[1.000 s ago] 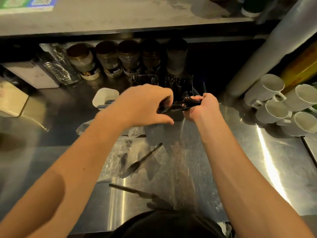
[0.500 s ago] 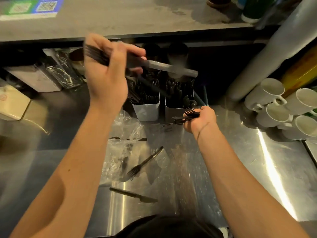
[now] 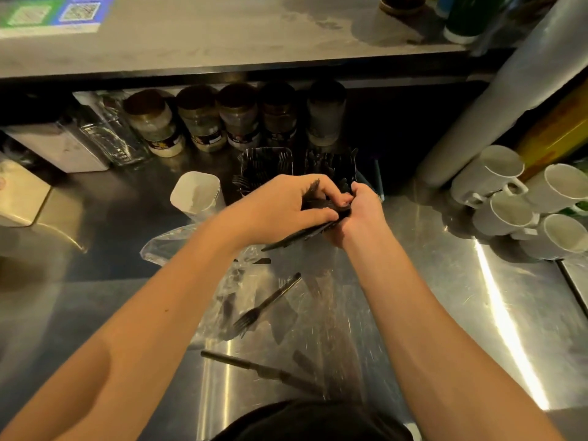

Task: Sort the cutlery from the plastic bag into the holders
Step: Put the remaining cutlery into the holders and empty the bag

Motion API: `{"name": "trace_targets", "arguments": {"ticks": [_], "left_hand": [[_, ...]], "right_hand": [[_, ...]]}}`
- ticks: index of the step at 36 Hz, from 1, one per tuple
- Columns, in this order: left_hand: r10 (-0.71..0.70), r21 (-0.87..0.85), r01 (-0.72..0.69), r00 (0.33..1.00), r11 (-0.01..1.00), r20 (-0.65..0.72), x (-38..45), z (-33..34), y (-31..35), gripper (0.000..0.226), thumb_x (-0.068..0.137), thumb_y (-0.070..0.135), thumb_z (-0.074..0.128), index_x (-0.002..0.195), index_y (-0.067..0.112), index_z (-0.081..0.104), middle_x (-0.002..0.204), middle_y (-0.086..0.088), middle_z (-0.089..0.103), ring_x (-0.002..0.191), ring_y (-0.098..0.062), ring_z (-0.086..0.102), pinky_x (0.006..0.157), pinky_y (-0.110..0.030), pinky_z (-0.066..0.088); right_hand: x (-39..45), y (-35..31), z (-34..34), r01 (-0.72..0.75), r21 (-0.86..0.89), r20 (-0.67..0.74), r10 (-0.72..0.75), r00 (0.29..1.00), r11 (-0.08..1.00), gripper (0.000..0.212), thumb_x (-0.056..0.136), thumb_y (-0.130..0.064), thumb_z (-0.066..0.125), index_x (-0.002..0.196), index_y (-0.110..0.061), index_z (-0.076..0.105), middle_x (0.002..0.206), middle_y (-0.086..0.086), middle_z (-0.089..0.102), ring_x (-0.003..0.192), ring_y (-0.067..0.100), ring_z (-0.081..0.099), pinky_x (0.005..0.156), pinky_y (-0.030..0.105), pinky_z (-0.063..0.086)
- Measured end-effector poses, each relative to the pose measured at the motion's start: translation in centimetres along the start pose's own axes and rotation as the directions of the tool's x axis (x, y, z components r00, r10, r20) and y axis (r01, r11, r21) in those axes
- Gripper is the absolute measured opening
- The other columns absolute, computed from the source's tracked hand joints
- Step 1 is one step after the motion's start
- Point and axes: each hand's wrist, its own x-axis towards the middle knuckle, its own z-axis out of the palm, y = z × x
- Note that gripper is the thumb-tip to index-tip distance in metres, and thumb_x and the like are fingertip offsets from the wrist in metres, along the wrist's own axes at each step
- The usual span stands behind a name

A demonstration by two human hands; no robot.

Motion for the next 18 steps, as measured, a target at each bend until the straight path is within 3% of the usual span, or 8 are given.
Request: {"name": "trace_targets", "arguments": {"ticks": [2,4,5,6,8,12,15,18], "left_hand": [[0.034,0.016,-0.034,0.999,0.999,-0.024,-0.4,0.0,0.2,0.028,0.094,0.020,0.068,0.105,0.045,0.061,0.098,0.030,0.065,0.098,0.013,0.061,0.087,-0.006,0.044],[0.081,0.032,-0.078,0.992,0.996,-0.101,-0.7,0.0,0.3,0.026,0.093,0.015,0.068,0.108,0.037,0.064,0.093,0.031,0.064,0.093,0.012,0.061,0.082,-0.005,0.044],[0.088,0.004,-0.088,0.984,0.996,-0.153,-1.0,-0.2,0.3,0.024,0.093,0.013,0.068,0.106,0.033,0.066,0.089,0.028,0.065,0.088,0.008,0.063,0.079,-0.007,0.045],[0.080,-0.043,-0.091,0.975,0.995,-0.207,-1.2,-0.5,0.2,0.023,0.092,0.010,0.068,0.104,0.031,0.067,0.086,0.021,0.067,0.082,0.002,0.064,0.075,-0.010,0.047],[0.042,-0.142,-0.088,0.955,0.986,-0.295,-1.7,-1.6,0.1,0.023,0.092,0.008,0.067,0.100,0.029,0.069,0.084,0.003,0.067,0.074,-0.006,0.063,0.071,-0.018,0.050],[-0.091,-0.455,-0.118,0.907,0.883,-0.411,-2.7,-5.0,0.2,0.022,0.093,-0.001,0.058,0.094,0.019,0.067,0.061,0.000,0.049,0.044,-0.008,0.043,0.043,-0.021,0.034],[-0.199,-0.563,-0.132,0.849,0.816,-0.489,-3.1,-8.0,-0.5,0.018,0.090,0.007,0.056,0.092,0.021,0.067,0.058,0.001,0.047,0.040,-0.009,0.036,0.039,-0.021,0.026],[-0.316,-0.561,-0.028,0.804,0.827,-0.505,-2.4,-9.7,-1.9,0.018,0.095,0.008,0.055,0.093,0.022,0.067,0.060,0.003,0.050,0.044,-0.010,0.036,0.039,-0.023,0.026]], "right_hand": [[-0.2,0.5,0.0,-0.014,-0.028,-0.009,0.014,1.000,1.000,0.021,0.086,-0.033,0.067,0.086,-0.016,0.055,0.109,-0.011,0.063,0.114,0.022,0.065,0.101,0.043,0.046],[-0.3,0.8,0.0,-0.001,-0.054,0.012,0.002,1.000,0.999,0.040,0.076,-0.042,0.073,0.101,-0.013,0.060,0.124,-0.002,0.066,0.119,0.026,0.064,0.095,0.049,0.051],[-0.4,0.9,0.0,0.013,-0.068,0.029,-0.011,1.000,0.998,0.050,0.075,-0.046,0.074,0.107,-0.009,0.062,0.119,0.004,0.071,0.104,0.024,0.070,0.088,0.043,0.055],[-0.6,0.8,0.1,0.038,-0.092,0.034,-0.035,0.999,0.995,0.052,0.079,-0.050,0.073,0.106,-0.007,0.062,0.098,0.004,0.075,0.078,0.018,0.071,0.074,0.031,0.058],[-0.9,0.8,0.1,0.094,-0.083,0.044,-0.090,0.995,0.992,0.043,0.089,-0.053,0.067,0.090,-0.011,0.057,0.054,-0.004,0.051,0.041,0.009,0.043,0.041,0.019,0.039],[-1.1,0.9,-0.2,0.135,-0.075,0.021,-0.134,0.991,0.988,0.046,0.092,-0.054,0.065,0.074,-0.016,0.046,0.048,-0.006,0.034,0.035,0.010,0.029,0.036,0.021,0.028],[-1.1,1.3,-0.2,0.085,-0.076,0.064,-0.080,0.995,0.993,0.046,0.095,-0.051,0.063,0.072,-0.018,0.039,0.048,-0.008,0.027,0.036,0.009,0.024,0.036,0.021,0.024],[-1.3,1.9,0.0,0.080,-0.126,0.108,-0.067,0.992,0.989,0.041,0.099,-0.043,0.061,0.073,-0.017,0.040,0.050,-0.007,0.026,0.037,0.009,0.022,0.035,0.021,0.023]]}}
